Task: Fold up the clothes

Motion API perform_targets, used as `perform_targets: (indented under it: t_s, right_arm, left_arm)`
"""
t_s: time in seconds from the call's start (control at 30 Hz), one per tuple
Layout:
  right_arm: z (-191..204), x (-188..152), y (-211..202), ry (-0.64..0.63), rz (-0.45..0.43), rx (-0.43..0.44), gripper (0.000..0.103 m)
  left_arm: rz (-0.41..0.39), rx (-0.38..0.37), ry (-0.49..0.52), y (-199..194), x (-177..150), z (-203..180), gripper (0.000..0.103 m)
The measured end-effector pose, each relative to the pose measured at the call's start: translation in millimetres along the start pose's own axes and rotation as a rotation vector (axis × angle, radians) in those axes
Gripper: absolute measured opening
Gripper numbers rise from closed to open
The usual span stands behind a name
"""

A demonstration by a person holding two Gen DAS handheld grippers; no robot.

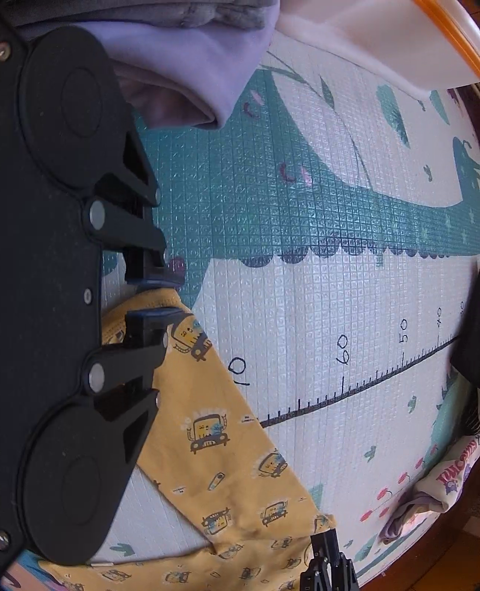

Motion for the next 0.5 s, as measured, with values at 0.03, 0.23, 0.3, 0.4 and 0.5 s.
perform_targets:
  t_s: [0.03,0.23,0.3,0.4,0.5]
  right_arm:
    - [0,-1,4,-0.006,0.006,-0.016,0.023]
    - [-3,1,8,0.006,0.008,-0.05,0.019]
    - [-4,2,9,0.014,0.005,-0.056,0.019]
    - [-3,2,10,0.014,0.007,-0.068,0.019]
    - [-3,4,10,0.019,0.013,-0.081,0.019]
  left_arm:
    - [-0.004,0.022,0.002,-2,-3,1,0.007]
    - [-0.032,0.099,-0.05,-14,-28,7,0.006]
    - [-0.038,0.098,-0.085,-17,-32,7,0.006]
    - [-0.041,0.116,-0.113,-21,-39,7,0.006]
    - [-0.069,0.115,-0.15,-24,-46,8,0.006]
Point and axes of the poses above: each gripper's, at about its wrist camera, not at the fingertips, and y roughly the way its jaws point, z to its left, x to its top, the point moved 9 cm from there along y, roughly the way its jaws point, and after that the axes turned 6 degrees about -x, right-handed, at the moved point
